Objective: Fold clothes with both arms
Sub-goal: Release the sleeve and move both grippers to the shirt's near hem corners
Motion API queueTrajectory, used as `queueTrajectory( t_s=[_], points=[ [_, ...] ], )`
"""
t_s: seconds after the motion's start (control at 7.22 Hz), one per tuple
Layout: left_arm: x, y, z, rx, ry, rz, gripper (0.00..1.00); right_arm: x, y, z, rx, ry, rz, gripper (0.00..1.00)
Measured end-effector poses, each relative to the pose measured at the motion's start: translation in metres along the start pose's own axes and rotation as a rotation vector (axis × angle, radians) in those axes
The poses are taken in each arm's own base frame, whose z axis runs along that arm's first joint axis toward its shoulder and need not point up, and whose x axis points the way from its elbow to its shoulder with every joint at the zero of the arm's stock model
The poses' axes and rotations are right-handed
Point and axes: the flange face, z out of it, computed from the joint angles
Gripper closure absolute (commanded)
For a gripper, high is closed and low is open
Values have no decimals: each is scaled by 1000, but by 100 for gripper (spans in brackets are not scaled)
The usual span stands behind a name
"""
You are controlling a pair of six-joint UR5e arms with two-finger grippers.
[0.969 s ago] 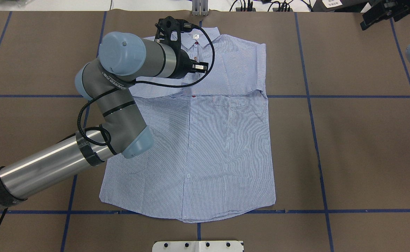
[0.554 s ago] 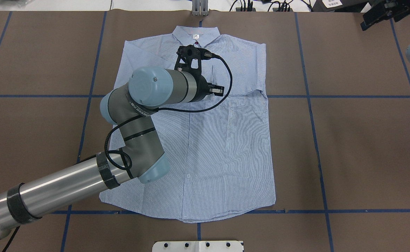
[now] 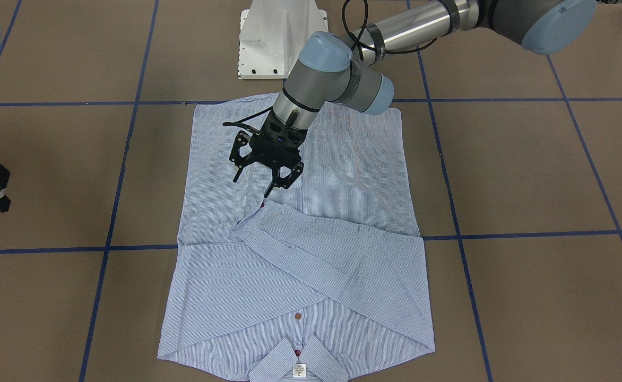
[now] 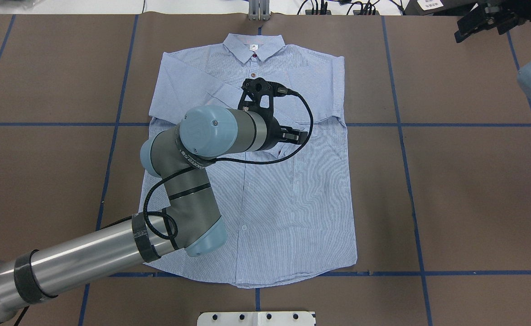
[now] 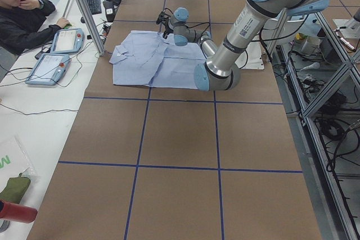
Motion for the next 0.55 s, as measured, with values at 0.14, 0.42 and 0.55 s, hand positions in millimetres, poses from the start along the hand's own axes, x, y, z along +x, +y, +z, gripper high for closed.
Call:
queueTrajectory(
  t_s=[0.14, 0.42, 0.55],
  points=[
    [-7, 7, -12, -35, -10, 65, 0, -37, 17, 3, 2, -19, 52, 0],
    [-41, 30, -60, -52, -11, 146, 0, -125, 83, 24, 24, -9, 148, 0],
    [-57, 42, -82, -52, -9, 186, 0, -167, 132, 37, 46, 5, 195, 0]
  ],
)
